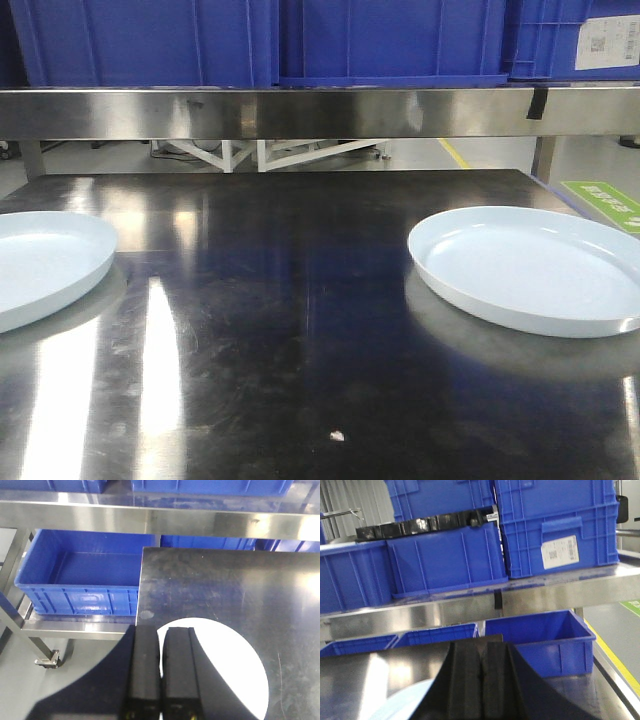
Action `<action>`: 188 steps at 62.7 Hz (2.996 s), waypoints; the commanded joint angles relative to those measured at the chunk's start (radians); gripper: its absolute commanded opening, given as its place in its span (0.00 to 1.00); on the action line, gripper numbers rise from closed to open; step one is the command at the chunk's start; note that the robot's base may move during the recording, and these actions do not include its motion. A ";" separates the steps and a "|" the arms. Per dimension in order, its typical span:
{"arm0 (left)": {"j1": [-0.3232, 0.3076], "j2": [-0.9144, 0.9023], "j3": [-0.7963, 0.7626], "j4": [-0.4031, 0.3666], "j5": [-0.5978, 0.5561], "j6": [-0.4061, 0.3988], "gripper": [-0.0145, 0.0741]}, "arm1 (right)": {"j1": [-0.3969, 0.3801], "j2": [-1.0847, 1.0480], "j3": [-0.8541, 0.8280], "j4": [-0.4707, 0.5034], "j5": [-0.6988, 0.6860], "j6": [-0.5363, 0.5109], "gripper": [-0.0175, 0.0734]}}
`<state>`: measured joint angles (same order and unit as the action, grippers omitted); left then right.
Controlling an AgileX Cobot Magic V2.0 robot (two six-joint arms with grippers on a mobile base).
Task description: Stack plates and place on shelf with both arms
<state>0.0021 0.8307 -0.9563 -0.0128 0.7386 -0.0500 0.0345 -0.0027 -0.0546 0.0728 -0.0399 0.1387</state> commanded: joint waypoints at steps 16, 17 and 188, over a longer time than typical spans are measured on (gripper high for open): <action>0.000 -0.004 -0.037 -0.011 -0.064 -0.004 0.26 | -0.008 0.459 -0.421 -0.024 0.120 -0.006 0.25; 0.000 -0.004 -0.037 -0.011 -0.064 -0.004 0.26 | -0.008 0.484 -0.438 -0.025 0.132 -0.006 0.25; 0.022 0.625 -0.037 0.003 -0.145 -0.069 0.81 | -0.005 1.048 -0.779 -0.025 0.358 -0.006 0.80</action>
<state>0.0240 1.4681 -0.9606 -0.0054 0.6532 -0.1100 0.0345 1.0558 -0.7940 0.0532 0.3840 0.1387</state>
